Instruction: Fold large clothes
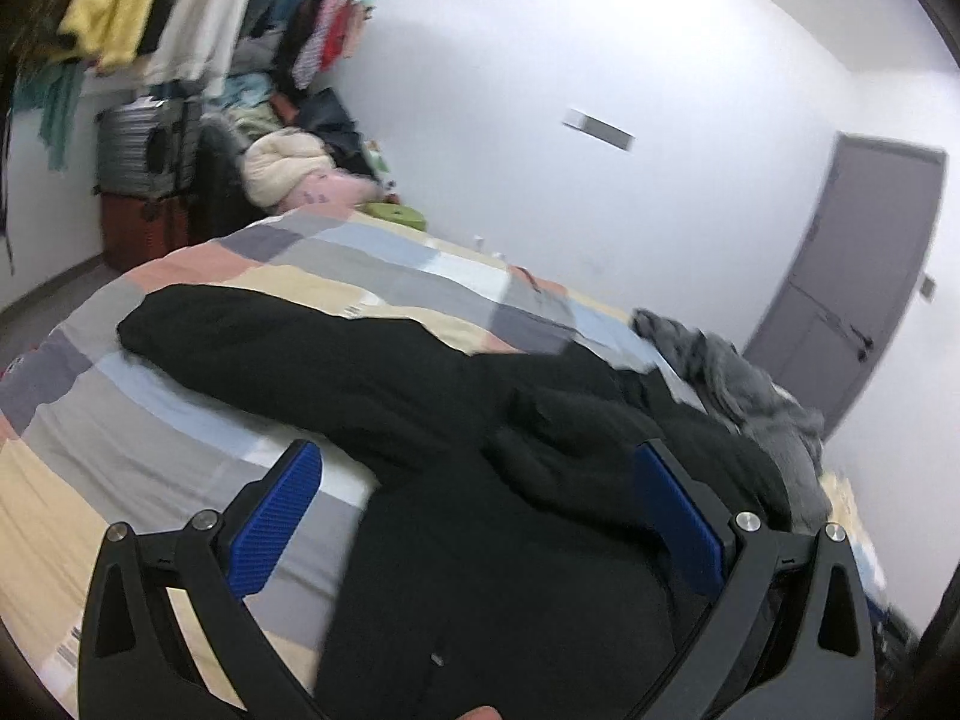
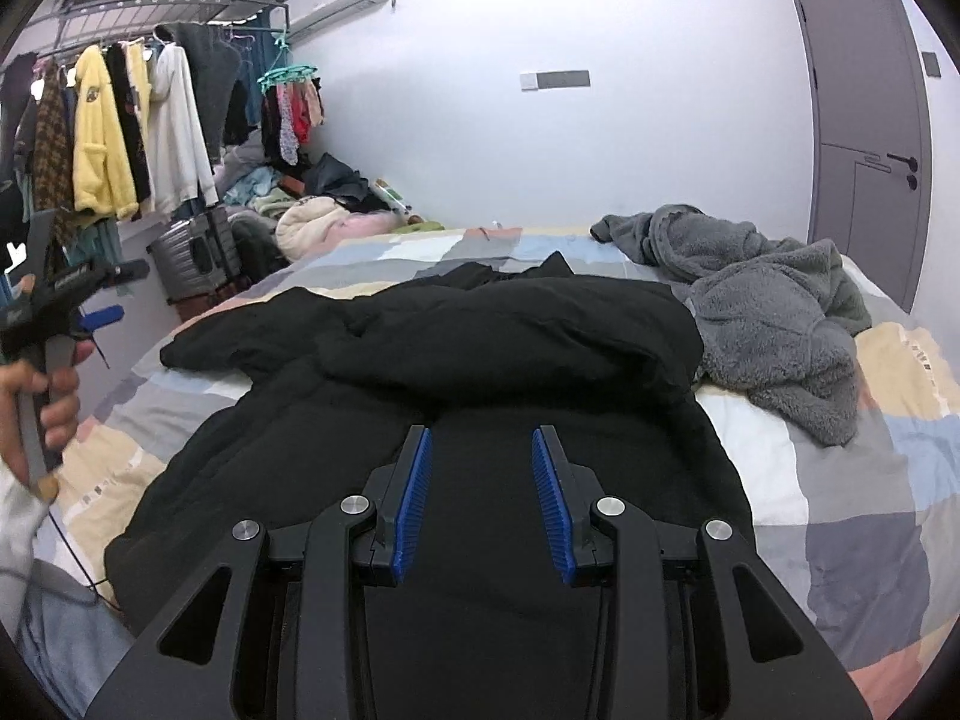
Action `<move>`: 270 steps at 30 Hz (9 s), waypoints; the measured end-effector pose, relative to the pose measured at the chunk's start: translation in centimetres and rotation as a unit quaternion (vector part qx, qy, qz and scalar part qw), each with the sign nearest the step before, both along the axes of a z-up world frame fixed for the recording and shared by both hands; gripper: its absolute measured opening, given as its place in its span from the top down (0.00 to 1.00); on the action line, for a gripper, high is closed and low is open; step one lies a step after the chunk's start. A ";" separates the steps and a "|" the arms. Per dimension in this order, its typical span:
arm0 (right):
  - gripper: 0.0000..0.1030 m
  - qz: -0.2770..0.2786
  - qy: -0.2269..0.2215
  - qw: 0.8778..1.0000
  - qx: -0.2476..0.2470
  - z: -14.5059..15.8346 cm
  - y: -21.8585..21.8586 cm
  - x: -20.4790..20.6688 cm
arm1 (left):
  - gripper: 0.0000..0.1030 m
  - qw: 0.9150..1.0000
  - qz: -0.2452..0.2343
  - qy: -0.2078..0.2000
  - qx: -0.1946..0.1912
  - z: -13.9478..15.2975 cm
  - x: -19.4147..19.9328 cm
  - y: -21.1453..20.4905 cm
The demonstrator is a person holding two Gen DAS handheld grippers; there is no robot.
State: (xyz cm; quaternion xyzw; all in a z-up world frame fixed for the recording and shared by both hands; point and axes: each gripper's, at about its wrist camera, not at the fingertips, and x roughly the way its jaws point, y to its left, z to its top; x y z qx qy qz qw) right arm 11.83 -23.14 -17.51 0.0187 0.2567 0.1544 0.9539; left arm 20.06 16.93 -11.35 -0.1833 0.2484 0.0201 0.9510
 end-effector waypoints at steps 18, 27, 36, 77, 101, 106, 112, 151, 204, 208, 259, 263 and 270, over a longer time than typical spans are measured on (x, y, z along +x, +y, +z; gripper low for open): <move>0.63 -0.010 0.029 0.999 -0.024 -1.2 3.6 2.3 | 0.00 0.971 0.094 0.091 -0.200 -15.3 8.4 18.4; 0.28 -0.029 0.051 0.998 -0.014 -1.6 4.6 5.3 | 0.01 0.945 0.130 0.066 -0.292 -20.2 11.8 24.9; 0.22 -0.036 0.077 0.996 -0.017 -2.3 6.2 7.8 | 0.02 0.936 0.165 0.030 -0.309 -20.0 15.0 29.4; 0.00 -0.029 -0.010 0.999 -0.021 0.3 0.4 1.4 | 0.93 0.991 0.128 -0.018 0.027 8.8 10.5 12.5; 0.00 -0.060 -0.049 0.991 0.108 1.8 -7.3 -0.3 | 0.93 0.987 -0.123 -0.031 0.100 5.3 14.1 -18.6; 0.00 -0.071 -0.061 0.991 0.100 1.6 -7.9 -0.1 | 0.93 0.981 -0.155 -0.001 0.116 2.0 15.3 -23.1; 0.00 -0.073 -0.053 0.988 0.122 0.9 -9.0 0.4 | 0.93 0.976 -0.175 0.031 0.128 -1.6 16.3 -26.9; 0.00 -0.018 -0.029 0.994 0.099 0.1 -5.2 3.1 | 0.19 0.992 -0.099 0.010 0.072 -4.2 -1.5 -15.2; 0.18 -0.034 -0.066 0.997 -0.025 1.6 0.7 19.9 | 0.19 0.990 -0.078 0.061 0.102 -4.5 15.2 -12.1; 0.18 -0.010 -0.075 0.993 -0.087 0.8 3.9 22.3 | 0.19 0.985 -0.068 0.083 0.134 -6.8 17.6 -12.1; 0.08 -0.023 -0.103 0.994 -0.013 15.7 2.9 10.4 | 0.12 0.991 -0.064 0.018 0.113 9.7 3.2 -7.8; 0.08 -0.019 -0.124 0.992 -0.023 19.9 1.9 4.9 | 0.12 0.993 -0.065 -0.003 0.102 13.7 -2.3 -6.9; 0.08 -0.007 -0.135 0.991 -0.014 23.2 -1.9 -2.0 | 0.12 0.994 -0.066 -0.026 0.087 17.0 -10.9 -4.1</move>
